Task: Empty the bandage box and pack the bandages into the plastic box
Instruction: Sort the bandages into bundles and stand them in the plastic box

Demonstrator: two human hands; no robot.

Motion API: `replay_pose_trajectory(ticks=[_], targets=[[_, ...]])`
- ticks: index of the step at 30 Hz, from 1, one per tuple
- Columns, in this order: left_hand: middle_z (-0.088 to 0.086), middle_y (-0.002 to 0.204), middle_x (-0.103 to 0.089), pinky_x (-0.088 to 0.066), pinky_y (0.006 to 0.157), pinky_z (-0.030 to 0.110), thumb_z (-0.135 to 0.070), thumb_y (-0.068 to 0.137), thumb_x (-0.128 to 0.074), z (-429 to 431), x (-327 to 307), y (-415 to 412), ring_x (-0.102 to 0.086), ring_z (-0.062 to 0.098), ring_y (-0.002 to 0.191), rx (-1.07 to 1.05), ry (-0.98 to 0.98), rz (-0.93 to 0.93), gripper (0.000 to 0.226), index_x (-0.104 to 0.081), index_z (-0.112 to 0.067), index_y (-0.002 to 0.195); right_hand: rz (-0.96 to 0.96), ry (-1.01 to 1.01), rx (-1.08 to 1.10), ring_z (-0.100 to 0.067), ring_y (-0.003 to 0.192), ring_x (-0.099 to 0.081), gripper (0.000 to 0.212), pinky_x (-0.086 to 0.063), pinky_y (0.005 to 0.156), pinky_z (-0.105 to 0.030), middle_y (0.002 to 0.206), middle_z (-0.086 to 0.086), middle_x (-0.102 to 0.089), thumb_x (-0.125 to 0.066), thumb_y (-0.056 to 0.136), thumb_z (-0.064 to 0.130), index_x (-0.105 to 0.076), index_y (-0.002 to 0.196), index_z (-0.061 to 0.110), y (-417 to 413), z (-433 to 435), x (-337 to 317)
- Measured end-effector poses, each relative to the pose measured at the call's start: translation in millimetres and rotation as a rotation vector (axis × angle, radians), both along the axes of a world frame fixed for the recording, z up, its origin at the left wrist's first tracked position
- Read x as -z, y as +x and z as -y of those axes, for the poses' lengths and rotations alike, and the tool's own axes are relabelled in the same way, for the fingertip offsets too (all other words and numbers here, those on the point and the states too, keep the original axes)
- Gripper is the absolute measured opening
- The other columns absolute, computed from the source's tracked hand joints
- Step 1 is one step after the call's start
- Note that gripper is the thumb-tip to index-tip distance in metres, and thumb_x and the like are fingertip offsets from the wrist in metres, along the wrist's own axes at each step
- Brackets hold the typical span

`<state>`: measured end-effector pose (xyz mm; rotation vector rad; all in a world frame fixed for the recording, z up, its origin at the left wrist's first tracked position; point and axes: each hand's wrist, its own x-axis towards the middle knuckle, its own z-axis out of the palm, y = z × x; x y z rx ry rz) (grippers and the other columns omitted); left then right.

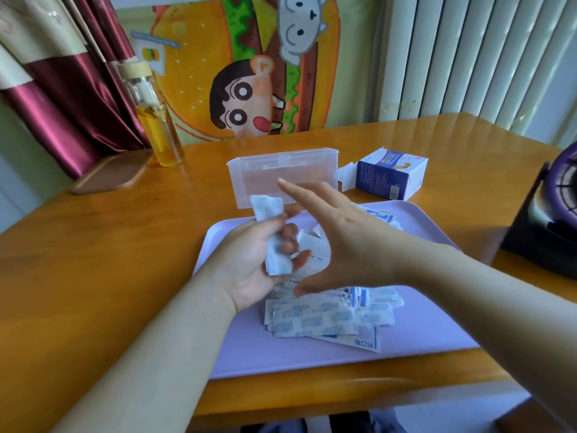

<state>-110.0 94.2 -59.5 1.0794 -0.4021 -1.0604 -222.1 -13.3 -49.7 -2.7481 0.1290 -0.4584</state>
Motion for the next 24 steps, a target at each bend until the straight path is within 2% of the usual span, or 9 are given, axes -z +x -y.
replay_pose_trajectory(ticks=[4,8,11,14,17,19,21,23,24], targets=[[-0.006,0.060,-0.041,-0.037,0.044,0.014,-0.020,0.099,-0.043,-11,7,15,-0.034,0.004,0.040,-0.170,0.001,-0.084,0.017,-0.060,-0.018,0.095,-0.210,-0.038,0.034,-0.005,0.091,-0.052,0.051,-0.042,0.079,-0.019,0.095,0.019,-0.053,-0.074,0.070,0.051,-0.057,0.115,0.032,-15,-13,0],[-0.006,0.059,-0.043,-0.038,0.047,0.015,-0.020,0.099,-0.043,-16,8,15,-0.035,0.003,0.041,-0.206,-0.002,-0.082,0.018,-0.060,-0.017,0.094,-0.390,-0.136,0.036,-0.009,0.084,-0.047,0.044,-0.043,0.072,-0.029,0.092,0.013,-0.054,-0.073,0.070,0.053,-0.058,0.103,0.027,-14,-27,15],[-0.007,0.060,-0.044,-0.040,0.049,0.016,-0.020,0.099,-0.043,-19,9,14,-0.036,0.003,0.042,-0.191,-0.005,-0.067,0.017,-0.060,-0.017,0.097,-0.399,-0.088,0.066,-0.010,0.082,-0.044,0.035,-0.038,0.068,-0.028,0.089,0.011,-0.051,-0.071,0.076,0.044,-0.060,0.102,0.024,-9,-25,18],[-0.006,0.060,-0.044,-0.040,0.050,0.017,-0.019,0.099,-0.043,-21,8,15,-0.035,0.003,0.042,-0.199,-0.007,-0.061,0.017,-0.060,-0.017,0.096,-0.373,0.002,0.110,-0.016,0.079,-0.051,0.026,-0.041,0.068,-0.030,0.087,0.003,-0.060,-0.069,0.081,0.036,-0.064,0.098,0.019,-7,-17,17],[-0.006,0.060,-0.043,-0.038,0.054,0.017,-0.019,0.099,-0.043,-20,4,17,-0.034,0.003,0.043,-0.210,-0.012,-0.058,0.017,-0.060,-0.017,0.096,-0.326,0.169,0.155,-0.013,0.060,-0.049,0.017,-0.037,0.051,-0.019,0.068,0.004,-0.058,-0.070,0.081,0.033,-0.064,0.077,0.018,-10,-6,12],[-0.006,0.061,-0.043,-0.037,0.053,0.017,-0.019,0.099,-0.042,-17,3,19,-0.033,0.003,0.043,-0.219,-0.010,-0.047,0.017,-0.059,-0.017,0.096,-0.276,0.282,0.214,-0.008,0.048,-0.038,0.027,-0.028,0.044,-0.017,0.052,0.008,-0.048,-0.071,0.079,0.037,-0.061,0.061,0.019,-11,4,11],[-0.007,0.062,-0.042,-0.036,0.048,0.015,-0.020,0.099,-0.043,-11,2,20,-0.032,0.003,0.043,-0.224,-0.009,-0.041,0.017,-0.060,-0.017,0.095,-0.206,0.533,0.240,-0.003,0.050,-0.045,0.027,-0.035,0.052,-0.014,0.053,0.010,-0.056,-0.072,0.078,0.037,-0.066,0.057,0.021,-11,11,12],[-0.006,0.063,-0.042,-0.032,0.043,0.014,-0.022,0.098,-0.044,-4,2,21,-0.031,0.003,0.041,-0.217,-0.011,-0.036,0.017,-0.060,-0.016,0.094,-0.139,0.915,0.191,-0.013,0.071,-0.059,0.016,-0.050,0.075,-0.032,0.075,-0.005,-0.070,-0.072,0.078,0.027,-0.074,0.067,0.016,-8,17,10],[-0.005,0.065,-0.043,-0.030,0.041,0.013,-0.026,0.098,-0.046,1,1,20,-0.030,0.003,0.040,-0.200,-0.009,-0.025,0.017,-0.060,-0.016,0.092,-0.110,1.098,0.159,-0.017,0.076,-0.061,0.014,-0.050,0.081,-0.034,0.079,-0.009,-0.070,-0.069,0.078,0.022,-0.075,0.070,0.012,-6,19,9]])
